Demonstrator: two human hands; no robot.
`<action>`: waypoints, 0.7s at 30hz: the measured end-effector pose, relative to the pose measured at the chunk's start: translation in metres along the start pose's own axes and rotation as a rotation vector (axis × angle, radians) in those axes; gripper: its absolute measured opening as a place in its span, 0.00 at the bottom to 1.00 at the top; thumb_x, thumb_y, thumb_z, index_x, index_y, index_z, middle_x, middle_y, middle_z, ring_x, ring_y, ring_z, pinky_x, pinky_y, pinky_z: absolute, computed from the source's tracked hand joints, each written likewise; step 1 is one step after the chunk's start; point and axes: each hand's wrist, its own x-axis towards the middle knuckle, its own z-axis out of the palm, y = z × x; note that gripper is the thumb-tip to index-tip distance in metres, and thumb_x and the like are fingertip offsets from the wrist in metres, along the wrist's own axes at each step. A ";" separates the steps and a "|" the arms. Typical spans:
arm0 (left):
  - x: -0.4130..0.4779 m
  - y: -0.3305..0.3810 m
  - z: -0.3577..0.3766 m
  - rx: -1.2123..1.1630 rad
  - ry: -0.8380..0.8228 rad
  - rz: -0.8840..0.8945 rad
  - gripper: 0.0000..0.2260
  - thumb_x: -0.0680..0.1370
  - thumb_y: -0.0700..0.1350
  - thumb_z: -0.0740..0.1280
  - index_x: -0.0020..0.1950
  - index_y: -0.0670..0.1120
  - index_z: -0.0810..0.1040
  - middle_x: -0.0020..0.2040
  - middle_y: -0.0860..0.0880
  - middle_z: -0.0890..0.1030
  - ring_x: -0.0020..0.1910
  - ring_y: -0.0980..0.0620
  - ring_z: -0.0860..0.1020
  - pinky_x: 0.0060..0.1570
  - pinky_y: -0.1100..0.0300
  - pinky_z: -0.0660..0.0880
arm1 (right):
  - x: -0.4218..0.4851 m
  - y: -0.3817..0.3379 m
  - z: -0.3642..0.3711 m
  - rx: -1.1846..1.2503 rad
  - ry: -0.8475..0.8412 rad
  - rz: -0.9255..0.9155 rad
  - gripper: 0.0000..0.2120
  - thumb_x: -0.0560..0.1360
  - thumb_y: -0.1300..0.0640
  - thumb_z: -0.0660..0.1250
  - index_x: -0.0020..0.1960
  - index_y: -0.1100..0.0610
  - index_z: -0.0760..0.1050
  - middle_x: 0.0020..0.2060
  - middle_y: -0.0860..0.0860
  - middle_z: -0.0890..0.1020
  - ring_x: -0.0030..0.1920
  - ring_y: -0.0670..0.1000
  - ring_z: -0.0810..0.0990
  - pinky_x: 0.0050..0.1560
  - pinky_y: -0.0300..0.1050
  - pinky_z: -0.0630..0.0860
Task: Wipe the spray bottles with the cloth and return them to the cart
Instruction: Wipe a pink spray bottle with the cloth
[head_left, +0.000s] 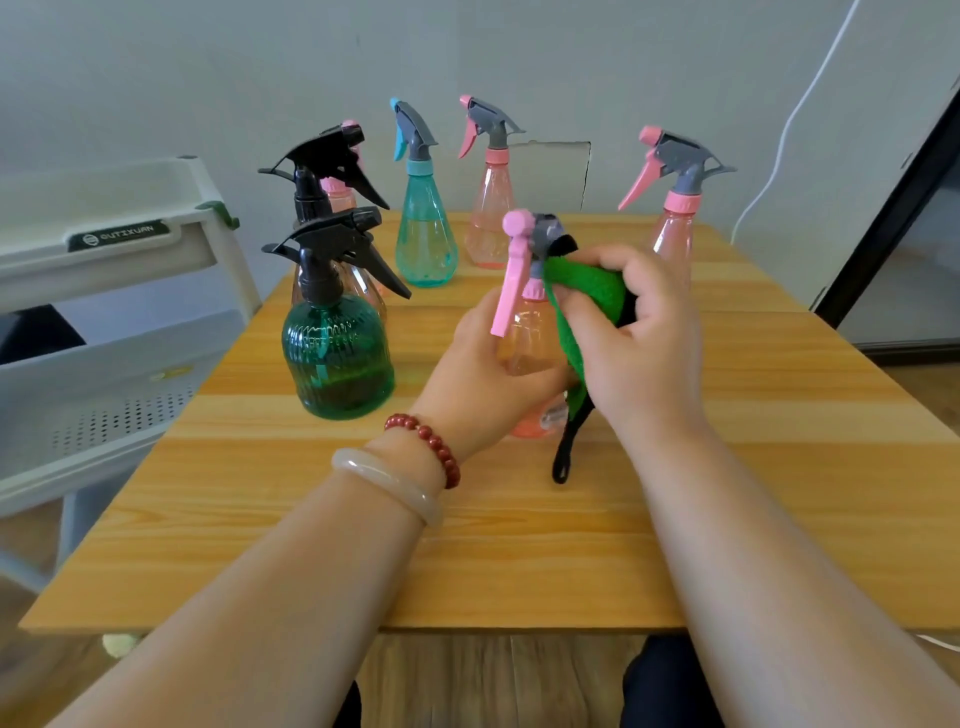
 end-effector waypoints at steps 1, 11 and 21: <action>0.001 0.002 0.000 0.045 0.015 -0.005 0.36 0.66 0.50 0.75 0.58 0.82 0.59 0.65 0.49 0.75 0.61 0.54 0.78 0.57 0.55 0.78 | -0.001 0.002 0.001 -0.040 -0.033 -0.033 0.09 0.72 0.64 0.72 0.48 0.52 0.79 0.44 0.41 0.79 0.47 0.38 0.76 0.49 0.29 0.69; -0.004 -0.006 -0.039 0.169 -0.091 -0.130 0.40 0.67 0.55 0.78 0.75 0.60 0.63 0.67 0.56 0.76 0.58 0.58 0.80 0.57 0.57 0.78 | -0.001 0.007 0.001 -0.088 -0.051 0.013 0.06 0.74 0.61 0.71 0.49 0.54 0.78 0.43 0.38 0.79 0.47 0.40 0.77 0.50 0.32 0.72; -0.008 0.000 -0.027 0.198 -0.071 -0.042 0.34 0.69 0.50 0.78 0.70 0.53 0.65 0.57 0.57 0.79 0.47 0.62 0.81 0.53 0.61 0.79 | -0.008 -0.001 0.014 0.061 -0.057 0.139 0.07 0.76 0.58 0.70 0.49 0.46 0.76 0.42 0.39 0.80 0.45 0.41 0.79 0.47 0.37 0.74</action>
